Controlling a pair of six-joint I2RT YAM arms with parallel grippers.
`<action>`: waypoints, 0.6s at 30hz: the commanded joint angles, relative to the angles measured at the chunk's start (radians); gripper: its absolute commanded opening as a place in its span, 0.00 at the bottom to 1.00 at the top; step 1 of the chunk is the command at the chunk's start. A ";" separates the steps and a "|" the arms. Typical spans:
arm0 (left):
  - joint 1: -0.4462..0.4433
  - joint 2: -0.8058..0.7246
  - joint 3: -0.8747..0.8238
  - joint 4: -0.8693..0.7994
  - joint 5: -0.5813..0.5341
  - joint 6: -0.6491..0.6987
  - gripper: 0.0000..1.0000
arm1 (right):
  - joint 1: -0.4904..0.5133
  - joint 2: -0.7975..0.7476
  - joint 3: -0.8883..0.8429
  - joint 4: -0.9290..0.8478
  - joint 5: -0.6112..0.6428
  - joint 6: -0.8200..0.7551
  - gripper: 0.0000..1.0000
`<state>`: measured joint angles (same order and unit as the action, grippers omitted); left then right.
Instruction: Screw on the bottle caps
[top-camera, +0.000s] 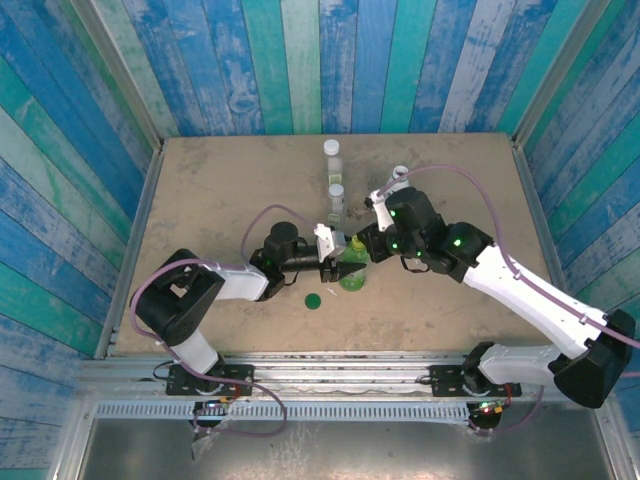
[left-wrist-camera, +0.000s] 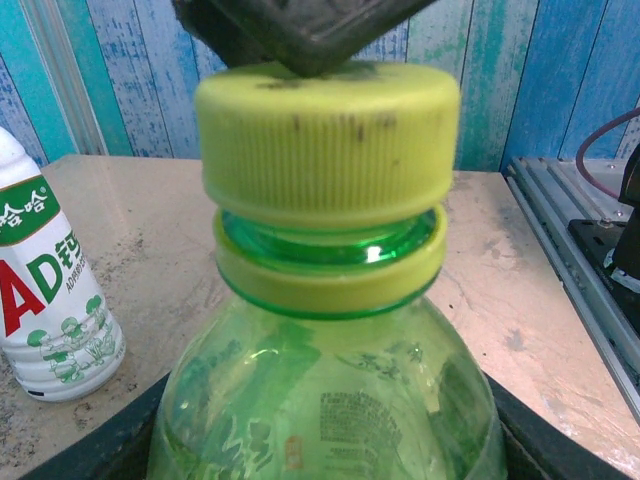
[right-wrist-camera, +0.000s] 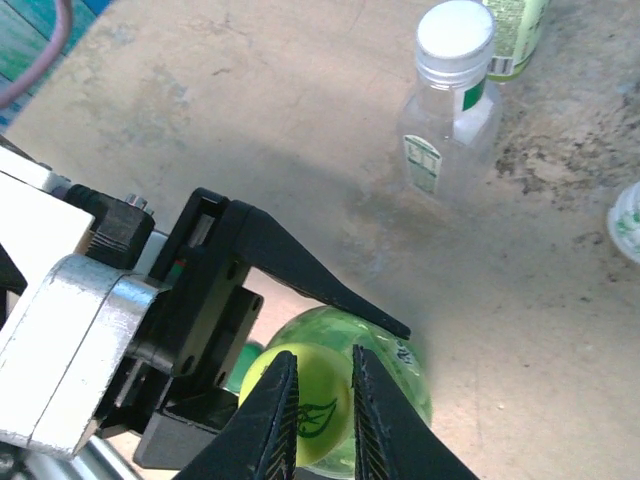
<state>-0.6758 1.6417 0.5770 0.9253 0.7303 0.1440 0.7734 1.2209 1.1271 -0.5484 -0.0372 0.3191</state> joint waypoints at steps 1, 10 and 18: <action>-0.006 0.013 -0.017 -0.042 -0.030 -0.013 0.57 | -0.011 0.020 -0.068 -0.114 -0.115 0.023 0.19; -0.005 0.019 -0.020 -0.015 -0.052 -0.045 0.58 | -0.010 -0.067 -0.163 -0.044 -0.260 0.034 0.10; -0.007 0.031 -0.021 -0.005 -0.044 -0.039 0.57 | 0.000 -0.139 -0.132 -0.004 -0.136 0.033 0.13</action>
<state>-0.6762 1.6424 0.5667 0.9535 0.7040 0.1036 0.7750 1.1164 0.9802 -0.5404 -0.2111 0.3450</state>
